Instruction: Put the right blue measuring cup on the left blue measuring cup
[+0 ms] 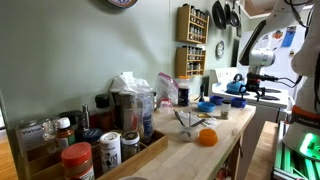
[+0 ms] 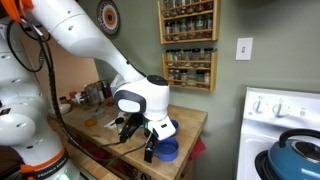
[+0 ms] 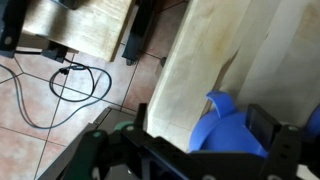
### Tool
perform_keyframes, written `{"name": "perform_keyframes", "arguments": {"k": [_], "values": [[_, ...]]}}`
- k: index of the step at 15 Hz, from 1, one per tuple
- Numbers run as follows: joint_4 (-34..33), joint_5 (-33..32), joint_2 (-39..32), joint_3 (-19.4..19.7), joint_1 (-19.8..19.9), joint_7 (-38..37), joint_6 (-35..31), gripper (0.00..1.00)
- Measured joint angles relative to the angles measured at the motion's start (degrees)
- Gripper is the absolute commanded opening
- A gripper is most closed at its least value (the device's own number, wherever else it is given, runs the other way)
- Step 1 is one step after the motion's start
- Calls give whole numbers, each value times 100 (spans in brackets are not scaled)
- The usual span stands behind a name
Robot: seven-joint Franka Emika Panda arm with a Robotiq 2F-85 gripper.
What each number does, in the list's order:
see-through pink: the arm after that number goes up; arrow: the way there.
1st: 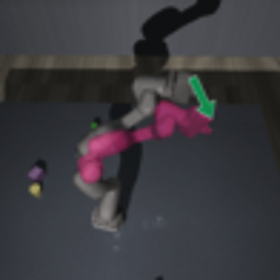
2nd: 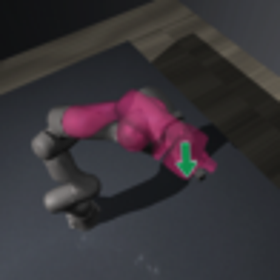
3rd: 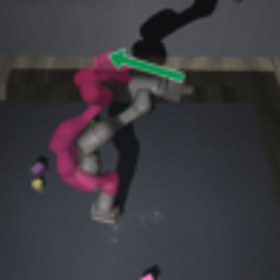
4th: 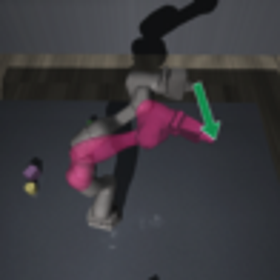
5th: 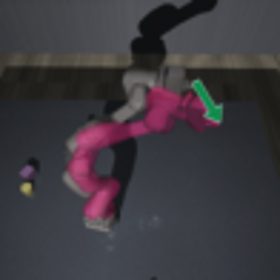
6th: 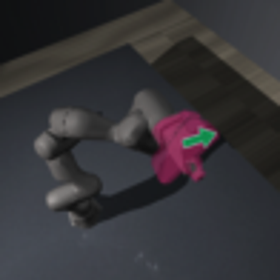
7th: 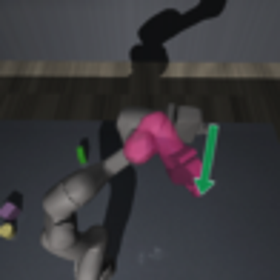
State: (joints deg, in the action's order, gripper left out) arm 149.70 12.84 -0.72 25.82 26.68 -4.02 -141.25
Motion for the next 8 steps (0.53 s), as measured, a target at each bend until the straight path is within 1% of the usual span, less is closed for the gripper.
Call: {"name": "perform_keyframes", "arguments": {"k": [3,5,6,7,8], "values": [[33,596,-12,22,6,264,-371,100],[21,611,-18,36,8,270,-593,100],[21,466,-48,36,5,207,-687,94],[22,250,-103,30,-4,84,-775,74],[23,20,-181,19,-21,-59,-881,70]]}}
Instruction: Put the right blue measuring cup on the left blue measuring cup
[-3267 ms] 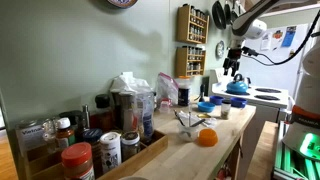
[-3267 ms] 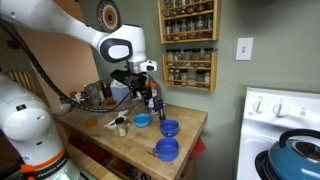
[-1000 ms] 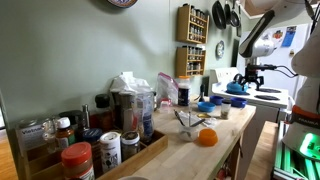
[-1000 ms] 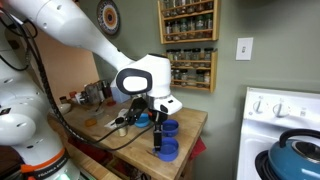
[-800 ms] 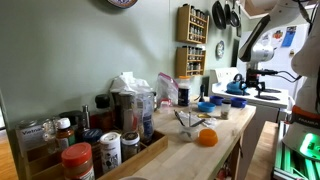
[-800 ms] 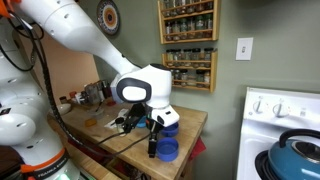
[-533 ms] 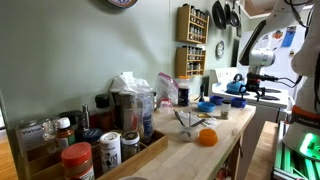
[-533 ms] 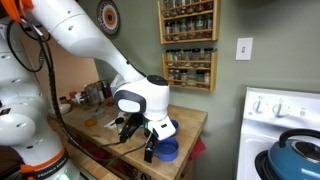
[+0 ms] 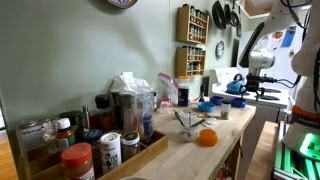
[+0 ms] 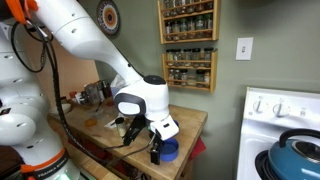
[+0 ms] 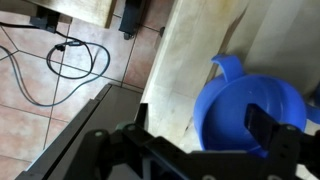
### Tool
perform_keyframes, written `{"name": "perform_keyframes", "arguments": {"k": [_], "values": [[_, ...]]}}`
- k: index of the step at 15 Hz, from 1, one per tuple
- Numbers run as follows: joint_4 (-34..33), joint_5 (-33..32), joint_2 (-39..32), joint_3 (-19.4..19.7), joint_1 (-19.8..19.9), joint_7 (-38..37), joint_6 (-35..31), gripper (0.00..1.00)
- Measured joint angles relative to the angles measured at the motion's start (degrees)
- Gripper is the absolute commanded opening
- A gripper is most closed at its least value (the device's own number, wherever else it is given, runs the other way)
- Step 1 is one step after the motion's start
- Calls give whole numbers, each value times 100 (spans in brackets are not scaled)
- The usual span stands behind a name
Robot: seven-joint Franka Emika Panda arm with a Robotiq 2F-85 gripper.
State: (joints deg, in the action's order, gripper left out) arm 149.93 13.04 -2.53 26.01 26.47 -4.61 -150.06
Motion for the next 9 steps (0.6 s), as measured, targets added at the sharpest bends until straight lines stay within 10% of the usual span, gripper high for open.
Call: {"name": "perform_keyframes", "arguments": {"k": [9], "values": [[6,-460,-400,-76,-252,-667,-1074,8]]}}
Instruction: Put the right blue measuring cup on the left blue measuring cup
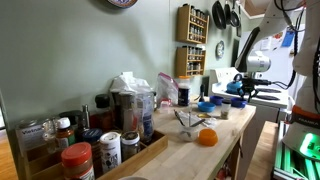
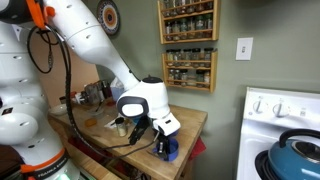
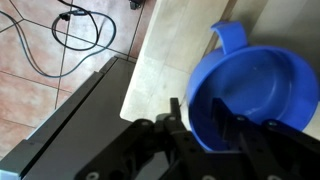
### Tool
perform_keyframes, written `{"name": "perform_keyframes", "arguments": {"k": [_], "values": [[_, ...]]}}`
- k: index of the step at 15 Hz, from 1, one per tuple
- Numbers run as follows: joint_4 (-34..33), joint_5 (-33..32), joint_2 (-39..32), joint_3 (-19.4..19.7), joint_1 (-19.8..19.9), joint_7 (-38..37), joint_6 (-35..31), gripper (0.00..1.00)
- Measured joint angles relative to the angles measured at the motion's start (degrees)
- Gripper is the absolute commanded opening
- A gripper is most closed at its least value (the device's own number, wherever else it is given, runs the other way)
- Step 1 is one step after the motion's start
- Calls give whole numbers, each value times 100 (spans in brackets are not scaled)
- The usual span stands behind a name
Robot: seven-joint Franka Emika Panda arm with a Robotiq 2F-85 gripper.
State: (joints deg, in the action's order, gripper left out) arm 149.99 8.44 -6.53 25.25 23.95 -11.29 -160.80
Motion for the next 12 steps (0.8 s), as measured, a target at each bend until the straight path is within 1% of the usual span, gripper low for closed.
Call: {"name": "perform_keyframes", "arguments": {"k": [1,2,5,7,9,12], "values": [[0,-3,-8,0,-8,-6,-12,1],[0,-3,-18,0,-13,-9,-20,0],[-6,-8,-34,1,-26,-9,-28,1],[-12,-160,-22,19,-31,-11,-36,1],[-23,-705,6,131,-55,-114,-61,1],[-71,-2066,131,483,-158,-349,-58,1]]}}
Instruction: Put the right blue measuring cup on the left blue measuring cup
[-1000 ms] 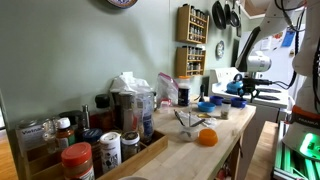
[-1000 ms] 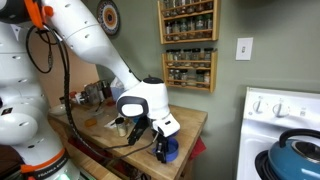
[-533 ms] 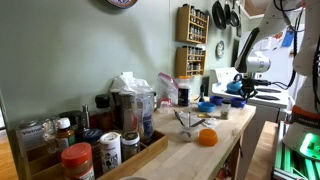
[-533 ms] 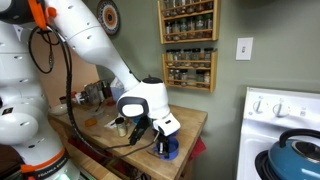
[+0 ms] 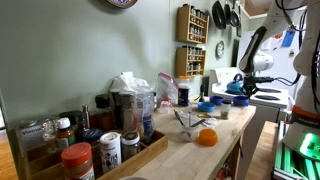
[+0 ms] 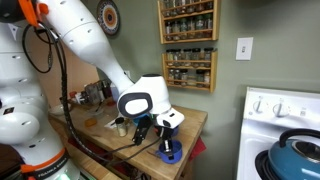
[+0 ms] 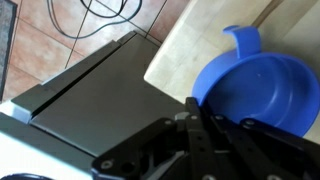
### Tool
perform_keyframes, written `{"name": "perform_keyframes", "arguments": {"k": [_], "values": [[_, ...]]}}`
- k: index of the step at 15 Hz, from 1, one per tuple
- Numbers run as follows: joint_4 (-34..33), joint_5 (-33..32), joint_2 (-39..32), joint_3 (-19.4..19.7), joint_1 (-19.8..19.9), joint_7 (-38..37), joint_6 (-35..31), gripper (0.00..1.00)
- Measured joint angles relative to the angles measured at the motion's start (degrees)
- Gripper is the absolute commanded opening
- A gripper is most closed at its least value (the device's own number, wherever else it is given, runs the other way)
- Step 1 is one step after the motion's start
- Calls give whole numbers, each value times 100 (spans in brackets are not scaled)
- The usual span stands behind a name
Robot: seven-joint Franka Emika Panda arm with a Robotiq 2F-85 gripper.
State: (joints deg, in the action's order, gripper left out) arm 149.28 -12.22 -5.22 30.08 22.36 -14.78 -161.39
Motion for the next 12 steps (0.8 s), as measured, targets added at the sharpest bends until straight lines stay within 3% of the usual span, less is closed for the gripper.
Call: {"name": "perform_keyframes", "arguments": {"k": [2,4,8,10,12], "values": [[-56,-748,211,106,-23,-22,105,1],[-126,-961,539,-37,-47,202,536,1],[-384,-750,1082,-827,-274,621,1821,1],[-500,-642,1169,-1205,-465,651,2150,1],[-630,8,1138,-1372,-657,1109,2281,5]]}}
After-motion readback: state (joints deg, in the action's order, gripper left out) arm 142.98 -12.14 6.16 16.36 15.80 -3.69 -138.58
